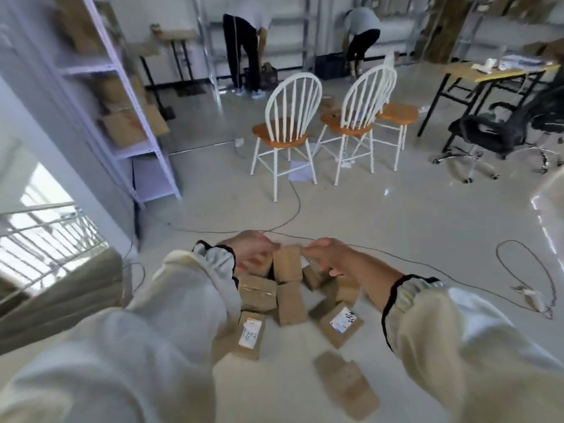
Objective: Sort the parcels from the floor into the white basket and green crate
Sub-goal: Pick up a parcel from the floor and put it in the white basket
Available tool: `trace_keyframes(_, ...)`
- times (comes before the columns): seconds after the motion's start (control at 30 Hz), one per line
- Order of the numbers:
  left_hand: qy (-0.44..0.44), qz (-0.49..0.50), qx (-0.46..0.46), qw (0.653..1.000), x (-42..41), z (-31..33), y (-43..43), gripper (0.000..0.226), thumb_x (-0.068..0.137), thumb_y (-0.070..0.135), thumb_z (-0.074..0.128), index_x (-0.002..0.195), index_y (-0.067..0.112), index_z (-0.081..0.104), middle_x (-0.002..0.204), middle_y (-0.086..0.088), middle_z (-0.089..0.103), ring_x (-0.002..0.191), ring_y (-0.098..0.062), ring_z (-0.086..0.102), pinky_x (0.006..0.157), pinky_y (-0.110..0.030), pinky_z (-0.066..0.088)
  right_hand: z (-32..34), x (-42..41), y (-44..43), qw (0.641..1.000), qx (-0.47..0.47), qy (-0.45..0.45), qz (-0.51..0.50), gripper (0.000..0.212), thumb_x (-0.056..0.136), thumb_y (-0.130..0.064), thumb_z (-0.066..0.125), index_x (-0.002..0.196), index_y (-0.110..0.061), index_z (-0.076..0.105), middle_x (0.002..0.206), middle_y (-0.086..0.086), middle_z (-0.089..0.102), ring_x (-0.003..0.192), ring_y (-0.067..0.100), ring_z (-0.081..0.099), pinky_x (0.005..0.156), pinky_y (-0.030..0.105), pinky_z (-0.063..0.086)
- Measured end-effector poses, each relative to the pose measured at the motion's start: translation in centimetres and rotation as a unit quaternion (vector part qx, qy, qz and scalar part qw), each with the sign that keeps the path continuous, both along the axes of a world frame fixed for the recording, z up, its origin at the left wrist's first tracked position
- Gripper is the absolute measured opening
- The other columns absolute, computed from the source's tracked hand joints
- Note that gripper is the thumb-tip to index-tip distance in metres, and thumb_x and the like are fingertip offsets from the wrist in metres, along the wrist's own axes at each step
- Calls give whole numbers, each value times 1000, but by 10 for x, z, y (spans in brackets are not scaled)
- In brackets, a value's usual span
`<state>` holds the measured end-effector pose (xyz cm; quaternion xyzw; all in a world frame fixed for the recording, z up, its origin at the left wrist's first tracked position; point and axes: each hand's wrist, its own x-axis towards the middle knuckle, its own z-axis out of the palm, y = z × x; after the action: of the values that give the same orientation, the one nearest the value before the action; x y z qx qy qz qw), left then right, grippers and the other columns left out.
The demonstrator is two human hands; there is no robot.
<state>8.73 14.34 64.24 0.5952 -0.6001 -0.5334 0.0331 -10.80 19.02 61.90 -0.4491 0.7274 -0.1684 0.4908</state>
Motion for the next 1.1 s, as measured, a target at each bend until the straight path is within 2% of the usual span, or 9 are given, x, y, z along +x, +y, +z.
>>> trace_keyframes(0.1, -29, 47, 15, 998, 20, -21, -6, 40, 89, 41, 60, 118, 14, 58, 113, -3, 62, 92, -22, 61, 76, -31, 45, -22, 19, -19, 998, 13, 34, 45, 70, 55, -65, 60, 114, -27, 62, 119, 3, 59, 105, 23, 58, 86, 33, 48)
trace_keyframes(0.17, -52, 75, 25, 995, 31, -39, -10, 38, 90, 41, 59, 116, 14, 59, 111, -1, 63, 93, -20, 63, 76, -33, 47, -40, 31, -32, 996, 24, 40, 77, 72, 45, -70, 57, 105, -30, 64, 109, -2, 62, 100, 19, 59, 88, 32, 47)
trace_keyframes(0.27, -44, 123, 41, 991, 51, -71, -12, 36, 89, 40, 61, 113, 14, 61, 103, 0, 65, 84, -18, 63, 61, -28, 46, -68, 51, -48, 995, 44, 0, 93, 30, 74, -48, 67, 95, -27, 64, 92, -5, 61, 79, 12, 59, 60, 21, 42)
trace_keyframes(0.37, -47, 132, 51, 989, 68, -114, -14, 39, 89, 40, 60, 117, 13, 59, 109, -3, 66, 93, -20, 65, 70, -33, 51, -111, 68, -67, 986, 58, -3, 155, 36, 86, -42, 60, 116, -23, 58, 112, 0, 60, 95, 20, 58, 66, 27, 43)
trace_keyframes(0.5, -53, 144, 57, 987, 80, -193, -25, 39, 89, 41, 58, 117, 14, 59, 109, -1, 65, 91, -17, 66, 85, -40, 53, -185, 90, -86, 980, 71, -4, 184, 39, 91, -40, 55, 124, -19, 54, 118, 3, 57, 98, 21, 55, 65, 26, 42)
trace_keyframes(0.6, -51, 147, 62, 986, 85, -273, -38, 39, 90, 40, 58, 121, 16, 57, 112, 1, 63, 94, -18, 65, 88, -42, 52, -264, 104, -100, 976, 74, -5, 205, 37, 91, -42, 54, 121, -21, 55, 117, 4, 59, 100, 23, 57, 77, 32, 46)
trace_keyframes(0.8, -37, 158, 63, 985, 95, -470, -66, 38, 89, 42, 60, 118, 16, 58, 107, 2, 62, 87, -17, 64, 87, -41, 52, -461, 124, -125, 979, 86, -13, 187, 10, 89, -37, 58, 89, -27, 57, 101, 0, 61, 81, 13, 56, 59, 23, 34)
trace_keyframes(0.9, -30, 159, 81, 983, 100, -570, -79, 38, 90, 43, 59, 119, 18, 58, 106, 3, 60, 91, -19, 63, 84, -38, 51, -561, 129, -141, 979, 87, -7, 185, 14, 88, -35, 60, 95, -23, 59, 89, -5, 61, 71, 8, 54, 55, 22, 34)
trace_keyframes(1.1, -21, 195, 80, 977, 105, -734, -90, 35, 88, 43, 61, 114, 20, 58, 108, 2, 63, 91, -18, 63, 76, -34, 51, -714, 137, -161, 977, 116, 8, 177, 32, 90, -38, 57, 115, -20, 56, 116, 2, 57, 107, 25, 56, 64, 26, 39)
